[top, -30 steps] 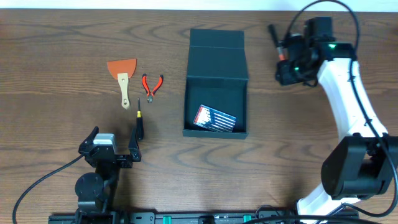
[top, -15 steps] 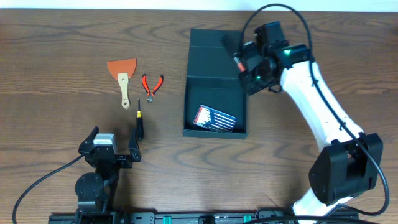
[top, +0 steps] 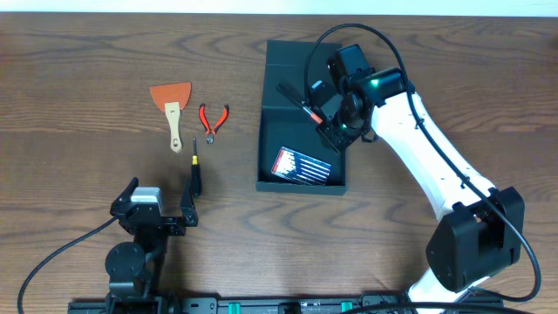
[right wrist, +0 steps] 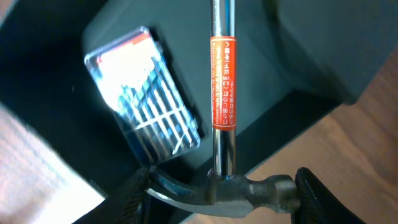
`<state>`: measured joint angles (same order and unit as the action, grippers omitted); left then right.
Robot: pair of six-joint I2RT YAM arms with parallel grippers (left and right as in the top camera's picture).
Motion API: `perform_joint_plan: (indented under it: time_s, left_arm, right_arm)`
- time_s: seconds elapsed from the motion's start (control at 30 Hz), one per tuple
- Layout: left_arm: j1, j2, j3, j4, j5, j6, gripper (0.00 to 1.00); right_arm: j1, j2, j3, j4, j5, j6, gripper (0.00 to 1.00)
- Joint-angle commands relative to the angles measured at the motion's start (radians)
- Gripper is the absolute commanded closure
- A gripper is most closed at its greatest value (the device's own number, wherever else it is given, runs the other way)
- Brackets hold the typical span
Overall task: Pack container
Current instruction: 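Lower the hammer into the box beside the screwdriver case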
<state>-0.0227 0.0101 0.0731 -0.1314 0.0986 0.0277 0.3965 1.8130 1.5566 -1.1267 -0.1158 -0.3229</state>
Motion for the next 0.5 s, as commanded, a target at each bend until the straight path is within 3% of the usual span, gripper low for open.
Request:
perform_joint_plan:
  time_s: [0.0,0.47]
  left_arm:
    - [-0.003,-0.006,-0.006,0.0,0.006,0.014,0.01]
    - [-0.003,-0.006,-0.006,0.0,0.006,0.014,0.02]
  right_arm:
    - [0.006,-0.001,0.027,-0.02,0.003,-0.034,0.94]
    - [0.007,-0.001,0.025,-0.098,0.006,-0.034,0.98]
